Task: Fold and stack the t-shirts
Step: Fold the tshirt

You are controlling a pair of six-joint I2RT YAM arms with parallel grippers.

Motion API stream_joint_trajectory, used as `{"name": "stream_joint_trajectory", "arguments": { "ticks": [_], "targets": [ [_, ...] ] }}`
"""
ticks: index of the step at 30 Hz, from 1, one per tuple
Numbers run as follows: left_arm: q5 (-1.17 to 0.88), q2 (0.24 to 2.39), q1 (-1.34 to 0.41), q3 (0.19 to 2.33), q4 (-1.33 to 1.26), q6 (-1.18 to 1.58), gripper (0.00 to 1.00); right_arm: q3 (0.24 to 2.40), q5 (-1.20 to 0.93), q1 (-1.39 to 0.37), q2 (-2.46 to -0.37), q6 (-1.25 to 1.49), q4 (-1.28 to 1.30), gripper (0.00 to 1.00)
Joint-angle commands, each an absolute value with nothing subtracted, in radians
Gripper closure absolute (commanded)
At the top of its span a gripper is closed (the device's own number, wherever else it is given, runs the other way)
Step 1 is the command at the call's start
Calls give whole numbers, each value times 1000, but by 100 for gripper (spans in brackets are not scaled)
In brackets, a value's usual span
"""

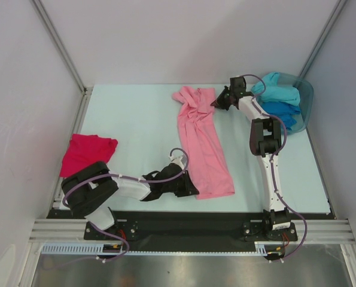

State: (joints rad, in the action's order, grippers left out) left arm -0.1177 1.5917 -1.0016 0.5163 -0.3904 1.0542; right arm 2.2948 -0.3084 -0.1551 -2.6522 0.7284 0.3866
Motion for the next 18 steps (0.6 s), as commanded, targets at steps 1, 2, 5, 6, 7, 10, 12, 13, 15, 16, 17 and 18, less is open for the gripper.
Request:
{"name": "stream_joint_trajectory", "arguments": {
  "ticks": [1, 2, 5, 6, 7, 10, 12, 13, 15, 16, 17, 18],
  "targets": [
    [-129, 1583, -1015, 525, -420, 1057, 90, 2310, -290, -137, -2655, 709, 388, 100],
    [-130, 1579, -1019, 523, -417, 1055, 93, 2318, -290, -137, -2660, 709, 390, 100],
    [-133, 1537, -1028, 523, -374, 1046, 99, 2359, -284, -130, -2678, 706, 406, 100],
    [-132, 1504, -1032, 523, -336, 1043, 100, 2365, -284, -129, -2684, 706, 414, 100],
    [-123, 1484, -1041, 523, -313, 1040, 100, 2371, -284, -126, -2688, 704, 414, 100],
    [-103, 1395, -1057, 512, -227, 1045, 100, 2399, -285, -120, -2698, 707, 422, 100],
    [-75, 1346, -1065, 500, -143, 1049, 100, 2416, -284, -117, -2707, 709, 428, 100],
    [-68, 1288, -1072, 500, -109, 1054, 100, 2422, -284, -111, -2711, 710, 428, 100],
    [-35, 1224, -1081, 492, -8, 1065, 100, 2433, -281, -104, -2712, 715, 429, 100],
    [-17, 1194, -1086, 485, 27, 1071, 99, 2439, -282, -100, -2714, 715, 433, 100],
    [-11, 1133, -1086, 468, 46, 1077, 100, 2445, -282, -95, -2717, 716, 436, 100],
    [-5, 1109, -1086, 459, 79, 1086, 100, 2450, -281, -95, -2715, 716, 439, 100]
  ]
}}
